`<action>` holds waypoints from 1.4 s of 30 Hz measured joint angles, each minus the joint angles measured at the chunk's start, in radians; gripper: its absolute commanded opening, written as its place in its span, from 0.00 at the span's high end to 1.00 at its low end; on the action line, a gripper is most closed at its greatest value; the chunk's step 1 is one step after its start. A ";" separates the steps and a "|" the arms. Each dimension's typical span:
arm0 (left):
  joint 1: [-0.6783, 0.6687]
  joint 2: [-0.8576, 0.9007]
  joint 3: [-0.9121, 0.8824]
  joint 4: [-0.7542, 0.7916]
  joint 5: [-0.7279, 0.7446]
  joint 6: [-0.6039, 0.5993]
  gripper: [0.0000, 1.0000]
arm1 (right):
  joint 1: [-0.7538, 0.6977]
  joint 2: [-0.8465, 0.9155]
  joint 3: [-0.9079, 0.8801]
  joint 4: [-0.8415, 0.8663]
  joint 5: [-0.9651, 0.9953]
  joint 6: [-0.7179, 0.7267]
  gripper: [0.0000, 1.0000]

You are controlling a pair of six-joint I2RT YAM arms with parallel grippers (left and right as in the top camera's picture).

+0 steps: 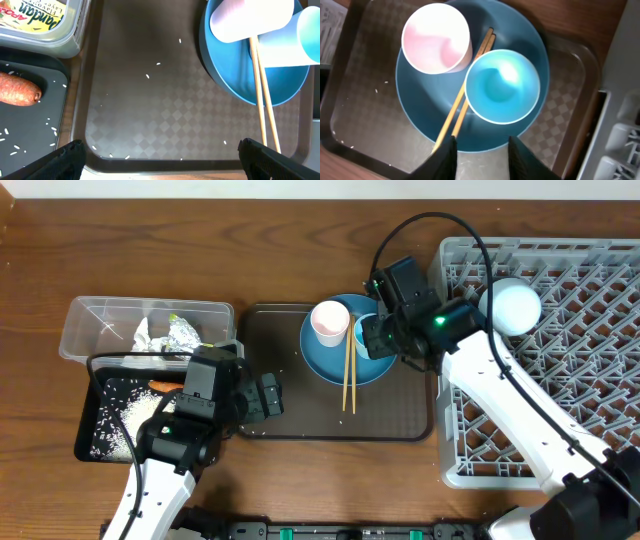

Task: Sort waste into correct bins and load items into the dishwasher rack
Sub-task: 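Move right gripper back to the teal plate beside the cups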

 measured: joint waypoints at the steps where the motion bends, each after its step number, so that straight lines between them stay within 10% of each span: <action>1: 0.000 0.000 0.000 0.000 0.000 0.000 0.00 | 0.000 0.000 0.000 0.001 0.001 0.003 0.57; 7: 0.000 0.000 0.000 0.000 0.000 0.000 0.00 | -0.020 -0.001 0.000 0.000 -0.002 0.002 0.53; 20: 0.000 0.000 0.000 0.001 0.000 0.000 0.00 | -0.132 -0.044 0.000 -0.081 0.003 -0.009 0.01; 36: 0.000 0.000 0.000 0.000 0.010 0.000 0.01 | -0.153 -0.044 0.000 -0.122 0.002 -0.024 0.01; 42: 0.000 0.000 0.000 0.020 0.111 -0.016 0.18 | -0.153 -0.044 0.000 -0.122 0.002 -0.024 0.01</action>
